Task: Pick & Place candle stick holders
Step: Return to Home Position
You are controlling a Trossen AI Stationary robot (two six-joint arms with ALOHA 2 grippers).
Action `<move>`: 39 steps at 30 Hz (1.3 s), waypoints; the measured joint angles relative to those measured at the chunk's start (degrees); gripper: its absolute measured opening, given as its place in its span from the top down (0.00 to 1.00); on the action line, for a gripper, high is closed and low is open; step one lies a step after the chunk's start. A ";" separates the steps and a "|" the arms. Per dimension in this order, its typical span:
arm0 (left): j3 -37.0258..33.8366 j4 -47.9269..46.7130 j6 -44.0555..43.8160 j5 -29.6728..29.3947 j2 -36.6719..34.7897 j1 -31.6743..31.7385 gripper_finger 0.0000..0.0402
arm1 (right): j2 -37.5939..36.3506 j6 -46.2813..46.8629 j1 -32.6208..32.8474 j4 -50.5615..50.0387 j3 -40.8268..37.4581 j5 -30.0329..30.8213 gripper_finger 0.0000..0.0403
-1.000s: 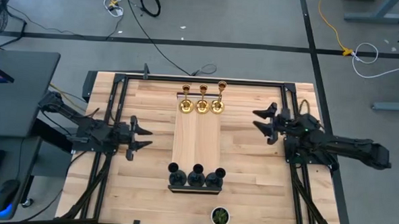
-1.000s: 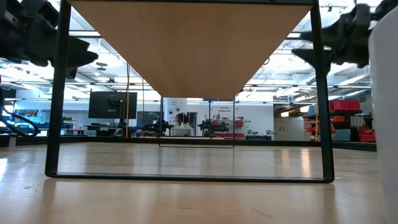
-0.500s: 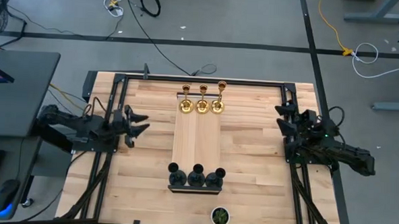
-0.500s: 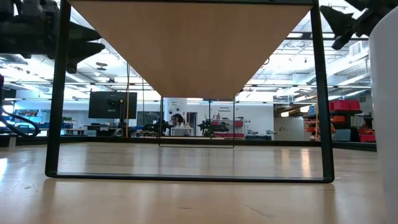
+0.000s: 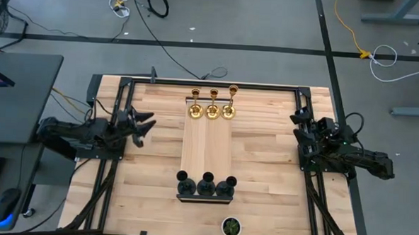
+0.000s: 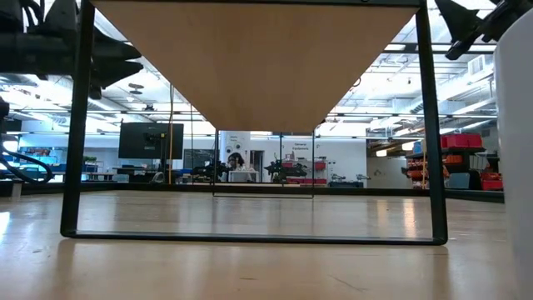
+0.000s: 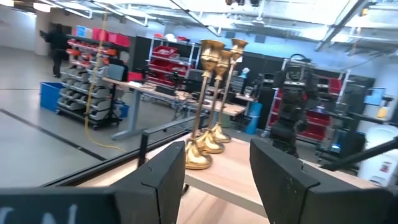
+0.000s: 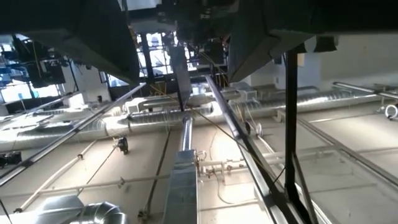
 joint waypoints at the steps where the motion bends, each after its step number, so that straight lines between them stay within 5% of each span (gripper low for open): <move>1: 0.00 -0.10 -0.02 0.02 0.08 0.46 0.55 | 0.04 0.00 0.00 -0.19 0.00 0.01 0.39; 25: -0.02 -0.26 -0.02 -0.09 0.03 13.61 0.55 | -0.03 0.00 -0.09 -2.18 0.00 0.05 0.39; 39: -0.02 -0.26 -0.01 0.01 0.02 8.91 0.55 | 0.26 -0.27 -0.09 -2.60 0.00 0.07 0.39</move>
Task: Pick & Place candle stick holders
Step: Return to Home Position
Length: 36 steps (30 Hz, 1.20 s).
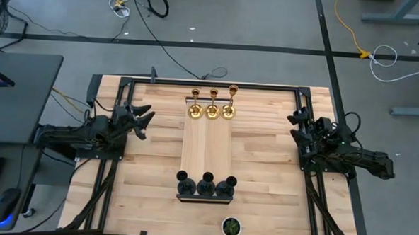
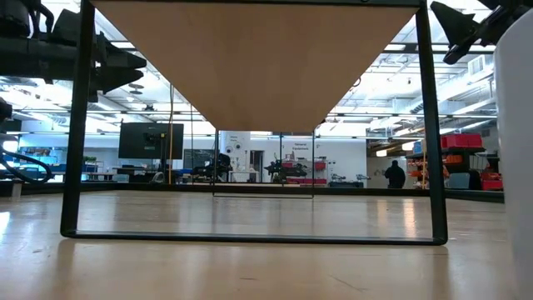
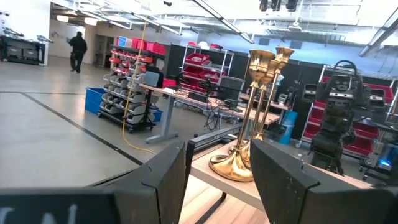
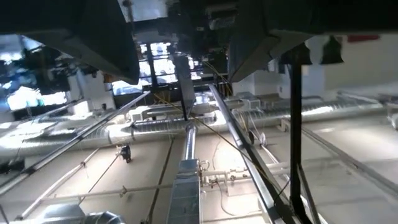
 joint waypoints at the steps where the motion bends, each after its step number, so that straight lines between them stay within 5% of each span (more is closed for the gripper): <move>1: 0.00 -0.01 0.01 0.01 -0.07 -0.13 0.55 | 0.00 -0.95 0.00 -0.10 0.00 0.02 0.39; 6: 0.00 0.06 -0.01 -0.10 -0.17 -0.97 0.55 | 0.02 -8.64 -0.02 -14.27 0.09 -0.85 0.39; 11: 0.00 0.04 -0.01 -0.08 -0.15 -3.38 0.55 | 0.26 -6.90 -0.01 -33.23 0.01 2.85 0.39; 20: 0.00 -0.07 -0.01 0.01 -0.13 -9.13 0.55 | 1.31 -4.21 -0.02 -32.29 0.07 13.97 0.39; 31: 0.00 -0.12 -1.58 0.54 -0.13 -9.22 0.55 | 1.31 -4.23 -0.02 -32.31 0.07 13.97 0.39; 36: 0.00 -7.35 -5.62 8.98 -0.09 -8.96 0.55 | 1.31 -4.22 -0.02 -32.31 0.07 13.97 0.39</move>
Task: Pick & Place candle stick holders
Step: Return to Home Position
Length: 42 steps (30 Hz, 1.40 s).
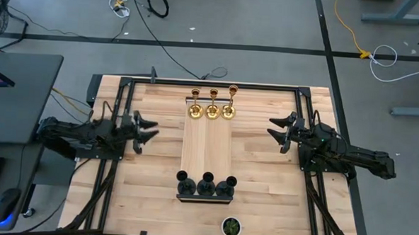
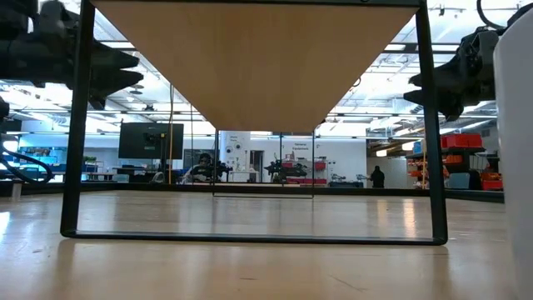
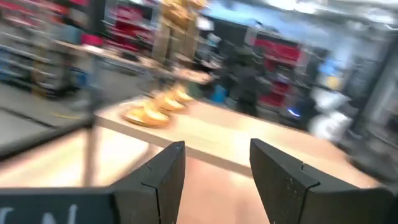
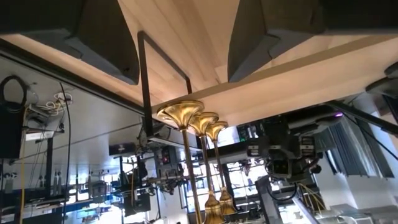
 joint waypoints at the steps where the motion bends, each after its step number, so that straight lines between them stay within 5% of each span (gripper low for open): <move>1: 0.03 -0.64 0.12 2.56 0.08 0.20 0.55 | 0.00 -0.01 0.00 0.00 0.00 0.00 0.39; 5: 0.03 -1.18 0.55 7.72 0.93 0.49 0.55 | 0.02 -0.01 0.00 -0.03 0.00 0.00 0.39; 42: -0.02 0.80 -1.47 6.87 0.27 0.88 0.55 | 0.02 0.19 -0.02 -0.11 0.02 -0.02 0.39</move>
